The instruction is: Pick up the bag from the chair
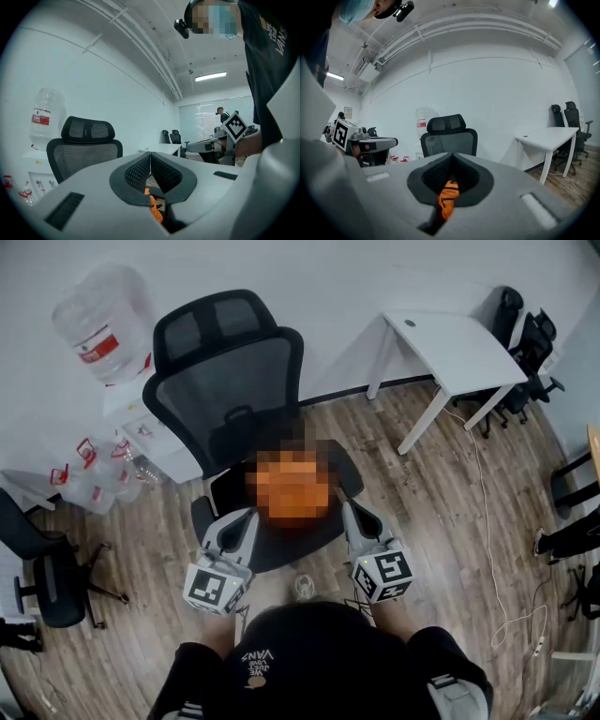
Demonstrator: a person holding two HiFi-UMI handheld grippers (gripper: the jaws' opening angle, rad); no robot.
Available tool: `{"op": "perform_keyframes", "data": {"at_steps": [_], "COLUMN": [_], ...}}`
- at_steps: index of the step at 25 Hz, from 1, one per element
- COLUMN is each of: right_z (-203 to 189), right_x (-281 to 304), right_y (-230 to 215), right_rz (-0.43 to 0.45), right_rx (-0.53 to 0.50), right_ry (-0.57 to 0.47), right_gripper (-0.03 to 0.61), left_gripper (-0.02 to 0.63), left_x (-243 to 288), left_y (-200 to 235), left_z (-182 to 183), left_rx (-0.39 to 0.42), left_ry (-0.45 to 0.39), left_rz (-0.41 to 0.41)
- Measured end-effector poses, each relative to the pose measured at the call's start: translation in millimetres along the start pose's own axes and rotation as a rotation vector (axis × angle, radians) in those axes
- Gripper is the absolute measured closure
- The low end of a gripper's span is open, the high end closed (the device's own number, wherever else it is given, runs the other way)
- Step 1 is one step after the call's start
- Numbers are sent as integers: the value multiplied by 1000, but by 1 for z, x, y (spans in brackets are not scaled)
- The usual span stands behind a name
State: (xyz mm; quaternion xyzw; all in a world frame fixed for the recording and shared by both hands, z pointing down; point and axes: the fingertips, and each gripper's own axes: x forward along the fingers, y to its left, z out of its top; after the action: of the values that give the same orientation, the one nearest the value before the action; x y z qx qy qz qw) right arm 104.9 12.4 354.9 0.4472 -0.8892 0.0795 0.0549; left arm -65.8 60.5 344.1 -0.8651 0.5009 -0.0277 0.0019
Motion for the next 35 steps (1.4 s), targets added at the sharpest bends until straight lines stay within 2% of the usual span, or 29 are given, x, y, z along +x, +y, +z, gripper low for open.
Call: {"op": "perform_keyframes", "data": {"at_steps": [11,17,35], "right_z": [-5,-4,-6], "right_x": [25,38,76], "right_y": [-17,-19,-33], "right_rz": [45,30,-111], "right_rx": [10,20,68], "right_ry": [19,27,42], "right_gripper": [581,581,581], "left_gripper": [611,611,611], "left_x": [20,26,78], "left_y": [8,22,63], "left_z": [-4,-9,-28], "left_rx": [0,-16,-40], "left_ry": [24,35,78], "left_rz": [41,33,-123]}}
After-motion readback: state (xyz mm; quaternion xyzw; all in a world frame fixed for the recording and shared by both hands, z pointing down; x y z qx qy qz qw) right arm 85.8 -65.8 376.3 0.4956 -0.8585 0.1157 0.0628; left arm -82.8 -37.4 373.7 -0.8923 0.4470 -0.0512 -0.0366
